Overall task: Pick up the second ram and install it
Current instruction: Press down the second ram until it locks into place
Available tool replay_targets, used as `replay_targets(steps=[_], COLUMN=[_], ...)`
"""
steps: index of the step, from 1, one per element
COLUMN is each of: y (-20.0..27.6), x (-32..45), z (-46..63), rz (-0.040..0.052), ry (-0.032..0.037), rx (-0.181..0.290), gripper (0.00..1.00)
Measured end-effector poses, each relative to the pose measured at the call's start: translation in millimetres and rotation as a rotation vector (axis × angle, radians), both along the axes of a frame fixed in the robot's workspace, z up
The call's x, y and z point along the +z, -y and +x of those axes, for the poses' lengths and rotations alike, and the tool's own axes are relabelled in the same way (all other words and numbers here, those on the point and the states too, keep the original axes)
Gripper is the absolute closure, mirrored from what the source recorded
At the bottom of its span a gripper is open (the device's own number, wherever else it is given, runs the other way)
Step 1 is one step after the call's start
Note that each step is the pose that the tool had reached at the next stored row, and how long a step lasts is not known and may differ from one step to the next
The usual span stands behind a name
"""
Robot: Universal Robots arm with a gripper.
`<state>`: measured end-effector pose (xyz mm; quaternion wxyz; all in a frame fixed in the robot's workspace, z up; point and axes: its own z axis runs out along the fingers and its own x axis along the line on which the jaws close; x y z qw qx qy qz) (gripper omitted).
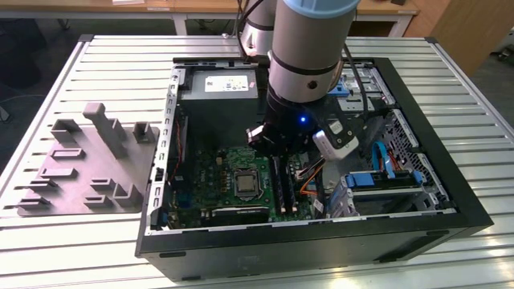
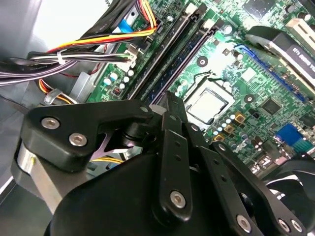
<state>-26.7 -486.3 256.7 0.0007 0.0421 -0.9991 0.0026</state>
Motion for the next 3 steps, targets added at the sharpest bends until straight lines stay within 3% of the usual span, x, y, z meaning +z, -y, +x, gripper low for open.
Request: replay_targets(steps=[3], y=[0.0], x=[0.4], z=[0.0], rz=[-0.0001], ry=[0.0000], rx=[0.000], gripper=[0.90])
